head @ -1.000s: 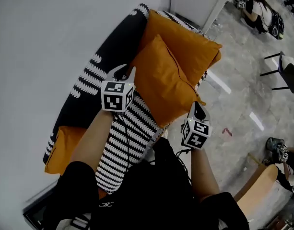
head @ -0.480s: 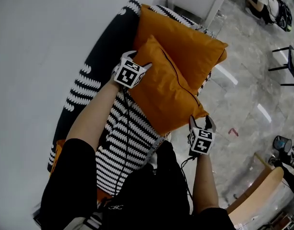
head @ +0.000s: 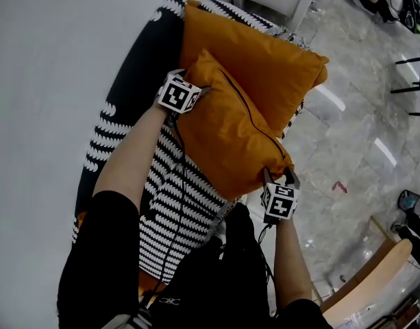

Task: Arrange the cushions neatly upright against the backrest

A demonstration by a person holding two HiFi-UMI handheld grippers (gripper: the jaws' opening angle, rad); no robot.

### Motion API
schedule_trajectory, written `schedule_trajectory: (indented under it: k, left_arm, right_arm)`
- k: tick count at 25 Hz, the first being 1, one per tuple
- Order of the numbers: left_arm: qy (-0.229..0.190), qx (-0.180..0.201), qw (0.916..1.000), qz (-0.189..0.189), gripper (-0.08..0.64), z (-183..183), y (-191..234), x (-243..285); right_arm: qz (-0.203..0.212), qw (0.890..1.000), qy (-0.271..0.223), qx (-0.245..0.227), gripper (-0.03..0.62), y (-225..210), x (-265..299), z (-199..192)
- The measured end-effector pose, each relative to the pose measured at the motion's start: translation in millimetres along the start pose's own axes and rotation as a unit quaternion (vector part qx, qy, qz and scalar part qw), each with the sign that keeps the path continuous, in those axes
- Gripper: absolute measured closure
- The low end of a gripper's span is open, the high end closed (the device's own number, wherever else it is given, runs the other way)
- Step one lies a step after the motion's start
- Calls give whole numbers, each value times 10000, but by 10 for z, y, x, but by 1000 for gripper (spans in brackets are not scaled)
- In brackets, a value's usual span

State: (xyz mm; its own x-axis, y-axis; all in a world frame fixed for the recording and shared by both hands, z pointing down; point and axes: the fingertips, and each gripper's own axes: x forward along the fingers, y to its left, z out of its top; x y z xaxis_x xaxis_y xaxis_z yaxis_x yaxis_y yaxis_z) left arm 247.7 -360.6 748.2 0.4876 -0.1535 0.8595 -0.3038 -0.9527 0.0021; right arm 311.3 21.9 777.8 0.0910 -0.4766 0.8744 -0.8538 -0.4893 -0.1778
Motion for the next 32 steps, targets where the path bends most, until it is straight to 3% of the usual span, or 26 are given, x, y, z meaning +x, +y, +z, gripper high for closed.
schedule_trajectory:
  k: [5,9,14,18,21,27,32]
  left_arm:
    - [175,-168,9994,-226,258,-123,-125,113]
    - [470,-50,9987,-212,388,-236,-262,95]
    - [732,179,9965,-350,493,-288,-460,-143]
    - [573,154,9972,-456,508,-233,-594,-527]
    - [547,65,9979,-334,510,-290,-598,-898]
    - [5,-803,9965,217,514,-603,-422,-1842]
    - [-631,-1573,9826,753,514,-953,-311,-2788]
  right_arm:
    - [284,9994,123,167,385,98,174,-67]
    - [191,9994,279,-93,534,84,311,-105]
    - [122,9994,323,-6,560,30,250,-95]
    - [183,9992,291,226,563,71,36,-28]
    - [237,9992,238,227,565,168,-139,27]
    - [460,9980,-181,-384,565,449,-500,440]
    - [584,9886,-706,-1197,565,837,-814,1024]
